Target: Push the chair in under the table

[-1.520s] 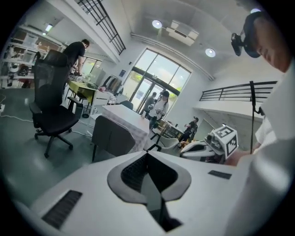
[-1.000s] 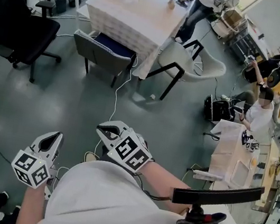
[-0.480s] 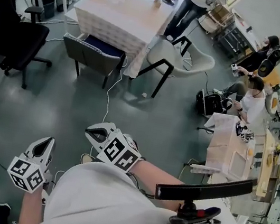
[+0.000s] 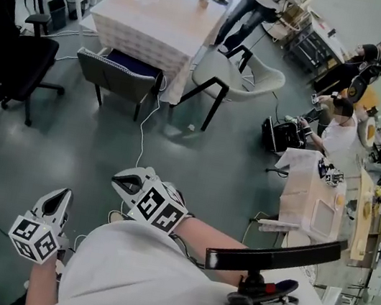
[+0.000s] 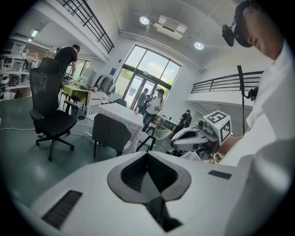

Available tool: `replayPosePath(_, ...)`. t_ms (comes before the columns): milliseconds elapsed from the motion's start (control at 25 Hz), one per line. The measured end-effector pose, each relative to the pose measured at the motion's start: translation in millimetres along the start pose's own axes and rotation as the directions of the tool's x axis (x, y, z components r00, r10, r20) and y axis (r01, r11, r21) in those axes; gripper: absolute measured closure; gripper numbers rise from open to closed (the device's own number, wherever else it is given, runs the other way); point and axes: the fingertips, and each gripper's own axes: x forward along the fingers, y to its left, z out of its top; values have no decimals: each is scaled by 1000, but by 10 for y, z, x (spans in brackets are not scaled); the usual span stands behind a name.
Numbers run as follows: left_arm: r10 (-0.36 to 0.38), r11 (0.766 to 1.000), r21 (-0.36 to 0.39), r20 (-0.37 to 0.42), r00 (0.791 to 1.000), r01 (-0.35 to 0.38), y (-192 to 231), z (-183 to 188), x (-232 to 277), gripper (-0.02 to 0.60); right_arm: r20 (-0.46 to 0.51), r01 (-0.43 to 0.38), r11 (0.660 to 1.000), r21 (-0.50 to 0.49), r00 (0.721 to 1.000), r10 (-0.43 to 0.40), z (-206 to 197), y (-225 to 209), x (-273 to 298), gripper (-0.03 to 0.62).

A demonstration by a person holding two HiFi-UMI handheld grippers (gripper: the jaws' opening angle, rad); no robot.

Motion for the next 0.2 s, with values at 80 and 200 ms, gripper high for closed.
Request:
replayPosePath(80, -1, 1000, -2, -6, 1000, 1, -8, -12, 36, 569, 0, 1, 1000, 3, 1000, -1, -24, -24, -15, 580)
replayPosePath(200, -2, 1000, -4, -14, 1000, 2, -15, -8, 103, 569, -3, 5, 1000, 4, 1000, -5, -45, -86, -49, 580)
